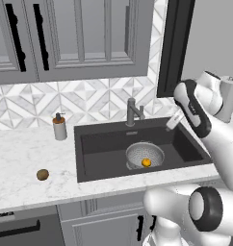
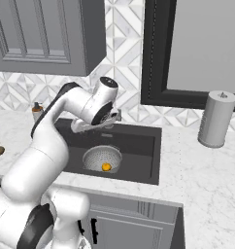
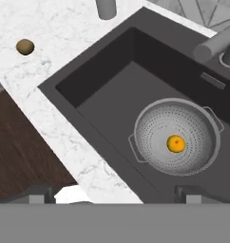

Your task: Put the colander in the sink, put the kiwi, tangerine in the colander, and turn on the sink faucet and pour water over the colander.

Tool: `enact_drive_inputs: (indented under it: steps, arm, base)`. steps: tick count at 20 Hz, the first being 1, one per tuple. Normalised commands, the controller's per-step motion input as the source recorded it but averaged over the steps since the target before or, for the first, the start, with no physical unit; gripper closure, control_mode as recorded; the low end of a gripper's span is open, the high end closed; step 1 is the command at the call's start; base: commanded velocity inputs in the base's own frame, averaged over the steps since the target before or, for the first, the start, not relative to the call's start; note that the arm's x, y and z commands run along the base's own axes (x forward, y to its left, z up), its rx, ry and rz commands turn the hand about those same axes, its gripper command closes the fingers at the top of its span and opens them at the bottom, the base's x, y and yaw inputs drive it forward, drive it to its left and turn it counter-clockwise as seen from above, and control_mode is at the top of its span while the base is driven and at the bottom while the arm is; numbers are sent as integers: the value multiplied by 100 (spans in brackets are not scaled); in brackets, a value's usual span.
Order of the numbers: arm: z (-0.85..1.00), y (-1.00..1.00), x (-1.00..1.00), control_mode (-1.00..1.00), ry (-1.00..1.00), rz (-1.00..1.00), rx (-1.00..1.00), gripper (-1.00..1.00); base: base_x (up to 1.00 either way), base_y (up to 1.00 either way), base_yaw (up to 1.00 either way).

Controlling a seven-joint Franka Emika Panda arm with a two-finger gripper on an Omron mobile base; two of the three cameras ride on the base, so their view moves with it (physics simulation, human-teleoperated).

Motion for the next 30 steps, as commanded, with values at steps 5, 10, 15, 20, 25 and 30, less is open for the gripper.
enact_drive_inputs:
  steps: [5,10,15,20,25,30]
  arm:
    - [24,100,1,-100,1,0,-3,-100]
    - [14,100,0,-100,2,-1,-7,-100]
    - [-2,100,6,-100,10,-2,-17,-100]
    - [-11,100,3,-100,11,-4,-21,-100]
    - [-9,100,0,-100,9,-2,-18,-100]
    - [-7,100,0,-100,9,-1,-13,-100]
  base:
    - [0,0,0]
    - [0,0,0]
    - [0,0,0]
    - [0,0,0]
    - [0,0,0]
    - [0,0,0]
